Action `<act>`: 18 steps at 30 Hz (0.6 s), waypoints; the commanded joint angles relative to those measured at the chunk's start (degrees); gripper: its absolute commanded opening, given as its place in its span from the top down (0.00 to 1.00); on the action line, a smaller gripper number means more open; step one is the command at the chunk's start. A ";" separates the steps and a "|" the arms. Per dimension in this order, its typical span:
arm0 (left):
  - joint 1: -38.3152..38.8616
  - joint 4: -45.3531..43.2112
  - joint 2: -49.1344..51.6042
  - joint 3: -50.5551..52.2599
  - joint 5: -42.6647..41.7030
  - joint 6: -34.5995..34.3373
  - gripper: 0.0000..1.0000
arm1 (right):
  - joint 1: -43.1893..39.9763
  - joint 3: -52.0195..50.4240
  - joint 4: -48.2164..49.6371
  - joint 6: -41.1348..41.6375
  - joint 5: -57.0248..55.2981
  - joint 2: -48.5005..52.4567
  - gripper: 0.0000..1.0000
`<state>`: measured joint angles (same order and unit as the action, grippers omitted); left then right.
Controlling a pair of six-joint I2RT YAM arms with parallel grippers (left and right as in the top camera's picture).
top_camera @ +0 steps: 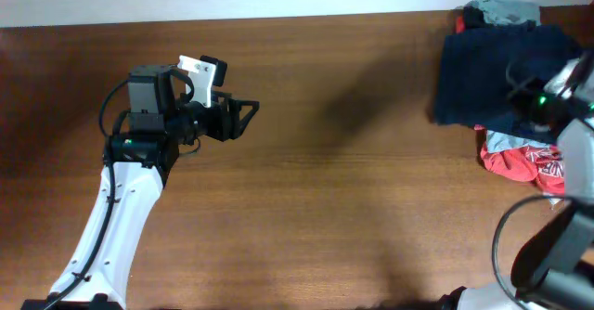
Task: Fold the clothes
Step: 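Grasp the navy shorts with the right gripper and drag them left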
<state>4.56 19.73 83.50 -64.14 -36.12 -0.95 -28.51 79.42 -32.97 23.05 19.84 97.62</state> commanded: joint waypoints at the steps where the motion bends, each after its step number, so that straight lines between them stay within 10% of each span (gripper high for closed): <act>1: 0.20 -0.39 -0.04 -0.85 -0.07 -0.02 0.32 | 3.63 10.54 -5.68 -6.95 7.58 -4.72 0.96; 9: 1.18 -0.76 -0.24 -1.14 -0.13 -2.54 0.34 | 16.85 36.35 -23.45 -11.10 4.74 -4.74 0.96; 18: 6.21 1.55 -8.20 -5.33 4.17 -0.63 0.36 | 33.64 41.24 -24.68 -10.14 0.50 -4.59 0.96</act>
<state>9.50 20.47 80.60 -66.59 -34.59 -2.81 1.06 119.48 -58.33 13.30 22.24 93.58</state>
